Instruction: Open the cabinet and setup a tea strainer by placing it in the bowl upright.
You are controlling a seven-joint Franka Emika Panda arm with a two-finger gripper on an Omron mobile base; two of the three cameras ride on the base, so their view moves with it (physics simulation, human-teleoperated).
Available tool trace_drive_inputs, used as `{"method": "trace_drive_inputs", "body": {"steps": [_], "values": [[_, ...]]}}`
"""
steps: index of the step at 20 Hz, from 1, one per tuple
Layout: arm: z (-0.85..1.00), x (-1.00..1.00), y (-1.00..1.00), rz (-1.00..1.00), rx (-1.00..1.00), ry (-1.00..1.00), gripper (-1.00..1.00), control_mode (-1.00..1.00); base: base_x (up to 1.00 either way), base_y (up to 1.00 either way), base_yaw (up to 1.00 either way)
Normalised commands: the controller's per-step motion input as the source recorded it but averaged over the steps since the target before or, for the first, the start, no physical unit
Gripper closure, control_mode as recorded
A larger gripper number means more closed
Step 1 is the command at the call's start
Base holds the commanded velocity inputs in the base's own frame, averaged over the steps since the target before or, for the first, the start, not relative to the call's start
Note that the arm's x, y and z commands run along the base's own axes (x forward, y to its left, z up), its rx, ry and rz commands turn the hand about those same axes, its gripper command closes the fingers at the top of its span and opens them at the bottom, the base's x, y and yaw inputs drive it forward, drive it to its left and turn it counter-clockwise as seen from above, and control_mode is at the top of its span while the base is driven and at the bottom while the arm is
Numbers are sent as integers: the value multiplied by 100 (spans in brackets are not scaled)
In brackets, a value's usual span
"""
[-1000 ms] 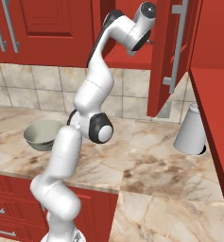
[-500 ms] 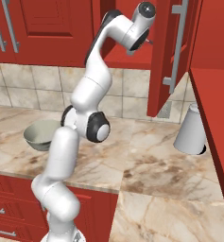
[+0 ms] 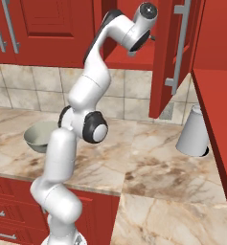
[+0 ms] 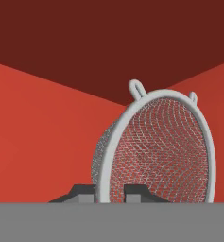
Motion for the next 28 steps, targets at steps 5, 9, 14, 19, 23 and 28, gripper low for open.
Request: {"method": "trace_drive_inputs", "body": {"steps": [5, 9, 14, 19, 23, 28], "values": [[0, -17, 0, -1, 0, -3, 100, -100, 0, 0, 0], [0, -40, 3, -9, 0, -11, 100, -100, 0, 0, 0], [-3, -57, 2, -14, 0, -9, 100, -100, 0, 0, 0], [-22, -73, 9, -13, 0, -7, 100, -100, 0, 0, 0], [-28, -80, 15, -13, -2, -12, 100, -100, 0, 0, 0], [-15, -54, 19, -12, -8, -6, 100, -100, 0, 0, 0]]}}
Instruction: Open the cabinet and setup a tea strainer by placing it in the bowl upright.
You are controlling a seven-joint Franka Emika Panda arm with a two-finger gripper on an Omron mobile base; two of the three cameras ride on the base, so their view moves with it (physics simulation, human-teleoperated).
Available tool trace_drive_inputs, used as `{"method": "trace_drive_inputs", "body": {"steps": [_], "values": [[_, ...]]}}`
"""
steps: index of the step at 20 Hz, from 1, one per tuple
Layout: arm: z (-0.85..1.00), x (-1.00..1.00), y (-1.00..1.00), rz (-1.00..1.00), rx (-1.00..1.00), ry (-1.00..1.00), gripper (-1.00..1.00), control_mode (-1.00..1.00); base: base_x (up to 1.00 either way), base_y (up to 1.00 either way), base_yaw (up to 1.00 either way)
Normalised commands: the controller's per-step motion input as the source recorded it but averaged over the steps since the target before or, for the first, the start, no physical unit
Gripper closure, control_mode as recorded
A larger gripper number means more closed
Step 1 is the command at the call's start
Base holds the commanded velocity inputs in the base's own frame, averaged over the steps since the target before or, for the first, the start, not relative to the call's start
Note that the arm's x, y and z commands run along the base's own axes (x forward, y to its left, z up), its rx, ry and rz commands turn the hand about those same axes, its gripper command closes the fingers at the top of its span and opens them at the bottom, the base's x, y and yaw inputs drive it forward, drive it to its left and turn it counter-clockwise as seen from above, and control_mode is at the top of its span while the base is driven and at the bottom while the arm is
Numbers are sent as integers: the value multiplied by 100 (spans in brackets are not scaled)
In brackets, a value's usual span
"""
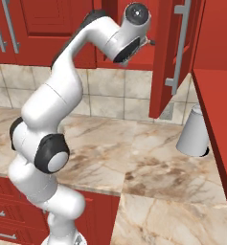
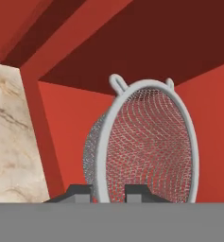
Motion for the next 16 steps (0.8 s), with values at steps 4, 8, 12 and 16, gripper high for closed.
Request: {"method": "trace_drive_inputs", "body": {"steps": [4, 8, 12, 16], "values": [[0, -51, 11, -16, -8, -1, 100, -100, 0, 0, 0], [10, -62, 6, -18, -1, 0, 100, -100, 0, 0, 0], [8, -87, 16, -12, 0, 1, 100, -100, 0, 0, 0], [18, -88, 34, -8, 0, 0, 100, -100, 0, 0, 0]]}}
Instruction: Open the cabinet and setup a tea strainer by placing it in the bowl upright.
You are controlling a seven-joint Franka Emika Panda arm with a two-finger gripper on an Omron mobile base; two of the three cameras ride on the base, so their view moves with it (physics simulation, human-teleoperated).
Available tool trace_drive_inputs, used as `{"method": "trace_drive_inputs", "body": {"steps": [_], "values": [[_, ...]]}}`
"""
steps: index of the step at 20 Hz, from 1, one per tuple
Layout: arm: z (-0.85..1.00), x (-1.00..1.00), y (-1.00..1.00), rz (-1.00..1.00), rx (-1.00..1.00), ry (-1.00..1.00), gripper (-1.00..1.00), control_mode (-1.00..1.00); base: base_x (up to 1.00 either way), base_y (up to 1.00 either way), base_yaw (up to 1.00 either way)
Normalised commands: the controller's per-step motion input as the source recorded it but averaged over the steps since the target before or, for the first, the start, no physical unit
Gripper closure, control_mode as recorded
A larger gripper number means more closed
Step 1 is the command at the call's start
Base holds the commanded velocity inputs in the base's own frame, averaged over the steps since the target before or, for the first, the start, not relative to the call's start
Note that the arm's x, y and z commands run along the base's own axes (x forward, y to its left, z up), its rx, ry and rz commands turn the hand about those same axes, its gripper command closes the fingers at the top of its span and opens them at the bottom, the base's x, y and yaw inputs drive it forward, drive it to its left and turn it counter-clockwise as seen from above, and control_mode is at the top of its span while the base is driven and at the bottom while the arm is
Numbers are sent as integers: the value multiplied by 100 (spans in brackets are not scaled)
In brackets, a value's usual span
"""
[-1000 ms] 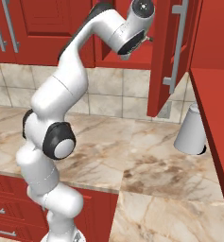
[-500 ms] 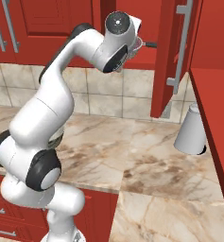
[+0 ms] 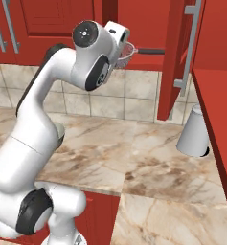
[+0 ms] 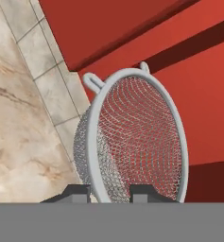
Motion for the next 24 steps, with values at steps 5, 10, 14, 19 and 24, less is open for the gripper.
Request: {"method": "trace_drive_inputs", "body": {"steps": [5, 10, 14, 19, 24], "values": [[27, -96, 13, -11, 0, 0, 100, -100, 0, 0, 0], [4, -98, 19, -9, 0, 4, 100, -100, 0, 0, 0], [0, -94, 42, -7, 1, 11, 100, -100, 0, 0, 0], [-27, -59, 55, -6, 4, 3, 100, -100, 0, 0, 0], [-46, -27, 88, -2, 0, 7, 100, -100, 0, 0, 0]]}}
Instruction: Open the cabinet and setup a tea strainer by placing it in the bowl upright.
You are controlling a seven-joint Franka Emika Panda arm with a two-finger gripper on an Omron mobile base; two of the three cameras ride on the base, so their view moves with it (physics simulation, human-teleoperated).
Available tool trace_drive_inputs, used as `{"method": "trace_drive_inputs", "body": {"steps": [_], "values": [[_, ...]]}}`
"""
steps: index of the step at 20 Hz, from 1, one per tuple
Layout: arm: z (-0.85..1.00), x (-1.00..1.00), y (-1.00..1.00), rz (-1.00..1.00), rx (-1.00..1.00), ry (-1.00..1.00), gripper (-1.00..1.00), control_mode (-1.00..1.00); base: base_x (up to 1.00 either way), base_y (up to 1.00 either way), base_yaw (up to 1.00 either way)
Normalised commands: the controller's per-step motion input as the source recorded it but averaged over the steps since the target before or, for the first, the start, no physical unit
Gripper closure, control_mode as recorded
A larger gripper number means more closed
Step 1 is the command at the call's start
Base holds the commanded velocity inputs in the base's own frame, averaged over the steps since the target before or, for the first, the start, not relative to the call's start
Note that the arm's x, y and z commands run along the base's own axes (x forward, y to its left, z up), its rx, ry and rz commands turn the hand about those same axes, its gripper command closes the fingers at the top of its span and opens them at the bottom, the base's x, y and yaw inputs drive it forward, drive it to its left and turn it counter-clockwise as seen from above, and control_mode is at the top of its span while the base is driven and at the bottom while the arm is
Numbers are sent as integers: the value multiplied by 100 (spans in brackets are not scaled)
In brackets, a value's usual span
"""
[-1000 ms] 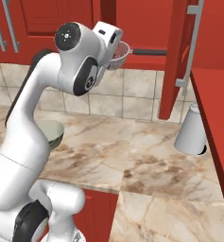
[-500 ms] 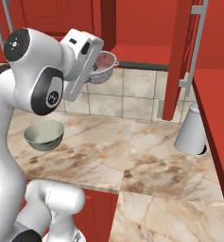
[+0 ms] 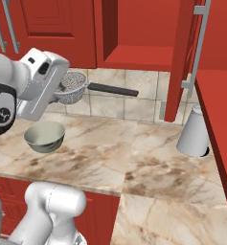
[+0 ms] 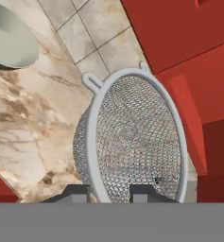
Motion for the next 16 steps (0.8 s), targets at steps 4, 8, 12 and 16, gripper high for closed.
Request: {"method": "trace_drive_inputs", "body": {"steps": [4, 8, 12, 16], "values": [[-55, -5, 64, -14, 3, 12, 100, -100, 0, 0, 0], [-62, 0, 36, -12, 4, 23, 100, -100, 0, 0, 0], [-67, 17, 29, -6, 2, 25, 100, -100, 0, 0, 0], [-70, 55, 28, -1, 0, 20, 100, -100, 0, 0, 0]]}}
